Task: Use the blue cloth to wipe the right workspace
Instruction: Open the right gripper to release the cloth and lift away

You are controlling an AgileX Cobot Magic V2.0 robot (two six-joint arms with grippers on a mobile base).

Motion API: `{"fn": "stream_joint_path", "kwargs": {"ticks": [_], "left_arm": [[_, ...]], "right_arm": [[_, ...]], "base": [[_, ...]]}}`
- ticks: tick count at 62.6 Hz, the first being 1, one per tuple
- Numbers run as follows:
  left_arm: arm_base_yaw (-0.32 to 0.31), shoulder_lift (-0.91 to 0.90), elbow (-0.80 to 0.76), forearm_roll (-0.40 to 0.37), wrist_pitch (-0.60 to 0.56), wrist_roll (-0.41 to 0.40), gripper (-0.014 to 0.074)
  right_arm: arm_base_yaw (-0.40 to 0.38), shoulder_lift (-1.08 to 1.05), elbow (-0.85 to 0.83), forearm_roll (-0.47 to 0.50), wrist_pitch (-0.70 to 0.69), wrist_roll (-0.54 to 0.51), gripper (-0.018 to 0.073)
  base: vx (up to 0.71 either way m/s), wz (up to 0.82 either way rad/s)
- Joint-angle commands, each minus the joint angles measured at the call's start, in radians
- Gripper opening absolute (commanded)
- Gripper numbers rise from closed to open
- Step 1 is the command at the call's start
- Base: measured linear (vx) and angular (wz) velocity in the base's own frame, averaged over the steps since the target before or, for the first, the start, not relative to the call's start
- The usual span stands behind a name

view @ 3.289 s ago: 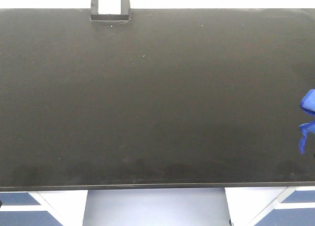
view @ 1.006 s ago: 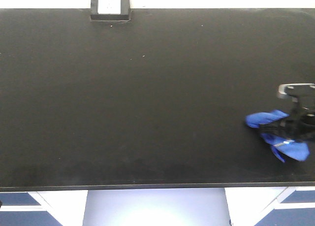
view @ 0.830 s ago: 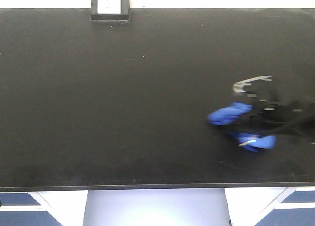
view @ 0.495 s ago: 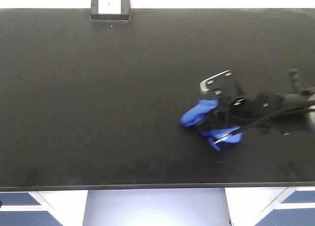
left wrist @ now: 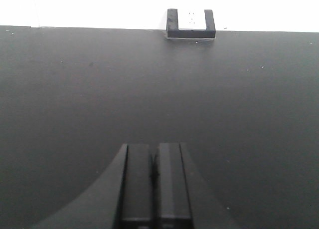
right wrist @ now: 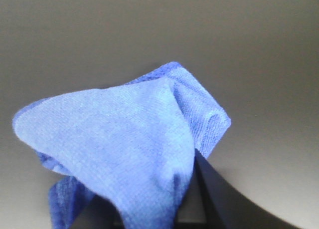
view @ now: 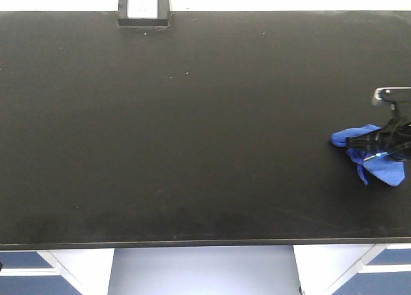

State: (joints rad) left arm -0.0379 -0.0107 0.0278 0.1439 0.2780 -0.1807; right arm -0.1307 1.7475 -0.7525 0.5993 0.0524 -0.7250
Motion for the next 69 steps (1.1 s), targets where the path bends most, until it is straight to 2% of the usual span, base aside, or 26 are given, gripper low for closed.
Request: {"fn": "stream_joint_path", "kwargs": {"ticks": [1,14,20,24,28,34,44,51,57,69], "left_arm": [[-0.004,-0.016,0.03,0.001,-0.079,-0.008,-0.0006],[-0.004,-0.016,0.03,0.001,-0.079,-0.008,-0.0006],[-0.004,-0.016,0.03,0.001,-0.079,-0.008,-0.0006],[-0.004,-0.016,0.03,0.001,-0.079,-0.008,-0.0006],[-0.004,-0.016,0.03,0.001,-0.079,-0.008,-0.0006],[-0.004,-0.016,0.03,0.001,-0.079,-0.008,-0.0006],[-0.004,-0.016,0.03,0.001,-0.079,-0.008,-0.0006],[-0.004,-0.016,0.03,0.001,-0.079,-0.008,-0.0006],[-0.004,-0.016,0.03,0.001,-0.079,-0.008,-0.0006],[-0.004,-0.016,0.03,0.001,-0.079,-0.008,-0.0006]], "right_arm": [[0.086,-0.034,-0.024,0.006,-0.003,-0.009,0.0002],[0.451,-0.034,-0.024,0.079,-0.046,0.004,0.0002],[0.562,-0.034,-0.024,0.085,-0.121,-0.006,0.0002],[0.588,-0.034,-0.024,0.085,-0.169,-0.017,0.0002],[0.577,-0.034,-0.024,0.086,-0.199,-0.029,0.0002],[0.502,-0.034,-0.024,0.086,-0.206,-0.05,0.0002],[0.289,-0.034,-0.024,0.086,-0.203,-0.098,0.0002],[0.176,-0.034,-0.024,0.086,-0.184,-0.094,0.0002],[0.142,-0.034,-0.024,0.082,-0.175,-0.098,0.0006],[0.153,-0.034,-0.024,0.081,-0.176,-0.117,0.0078]], "base": [[0.0,0.0],[0.0,0.0],[0.0,0.0],[0.0,0.0],[0.0,0.0],[0.0,0.0],[0.0,0.0],[0.0,0.0],[0.0,0.0],[0.0,0.0]]}}
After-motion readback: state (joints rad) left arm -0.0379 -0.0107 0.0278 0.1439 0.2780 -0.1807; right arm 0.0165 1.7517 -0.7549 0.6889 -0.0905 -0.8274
